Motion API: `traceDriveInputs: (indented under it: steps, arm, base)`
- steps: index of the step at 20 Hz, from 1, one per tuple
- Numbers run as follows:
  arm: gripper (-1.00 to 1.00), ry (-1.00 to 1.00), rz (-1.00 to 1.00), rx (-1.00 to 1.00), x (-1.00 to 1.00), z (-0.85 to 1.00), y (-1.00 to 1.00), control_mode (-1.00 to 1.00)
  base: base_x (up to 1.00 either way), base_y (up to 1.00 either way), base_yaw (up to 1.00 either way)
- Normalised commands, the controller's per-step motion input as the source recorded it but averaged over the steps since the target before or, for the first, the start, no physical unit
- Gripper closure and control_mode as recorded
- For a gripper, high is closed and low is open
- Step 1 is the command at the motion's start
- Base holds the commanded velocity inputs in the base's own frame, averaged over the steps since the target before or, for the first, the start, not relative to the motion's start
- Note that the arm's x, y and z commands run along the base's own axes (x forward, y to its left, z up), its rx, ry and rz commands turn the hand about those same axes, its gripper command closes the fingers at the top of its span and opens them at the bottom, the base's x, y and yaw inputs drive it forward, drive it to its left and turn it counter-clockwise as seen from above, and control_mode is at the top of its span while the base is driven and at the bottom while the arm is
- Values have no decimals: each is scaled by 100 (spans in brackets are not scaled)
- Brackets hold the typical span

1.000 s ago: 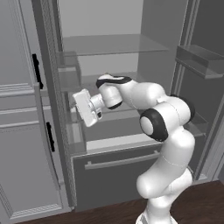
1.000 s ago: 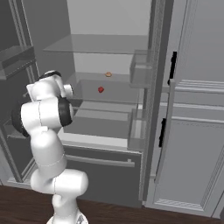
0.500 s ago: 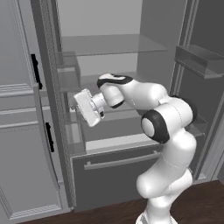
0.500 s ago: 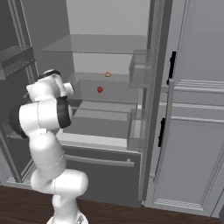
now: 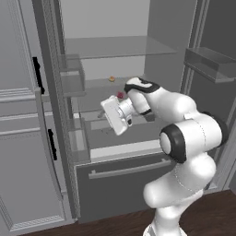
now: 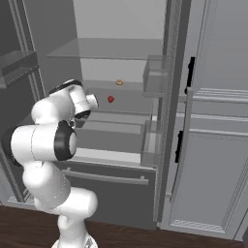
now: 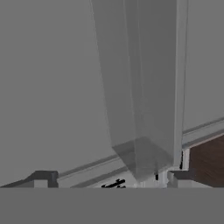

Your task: Take the strawberry from the fridge and place it on top of the pancake, located on the dining counter.

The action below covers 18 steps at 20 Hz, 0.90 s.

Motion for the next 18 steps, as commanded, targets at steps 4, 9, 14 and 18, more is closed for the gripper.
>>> traceDriveInputs:
  steps: [4, 9, 14, 18]
  arm:
    - [-100, -24, -9, -28, -65, 1, -48, -100]
    - [-100, -31, -8, -36, -76, 3, -63, -100]
    - [-100, -28, -7, -31, -85, 3, -63, -100]
    - [-100, -21, -9, -21, -96, 12, -60, -100]
  base:
    - [0, 0, 0]
    - [0, 0, 0]
    - [0, 0, 0]
    - [0, 0, 0]
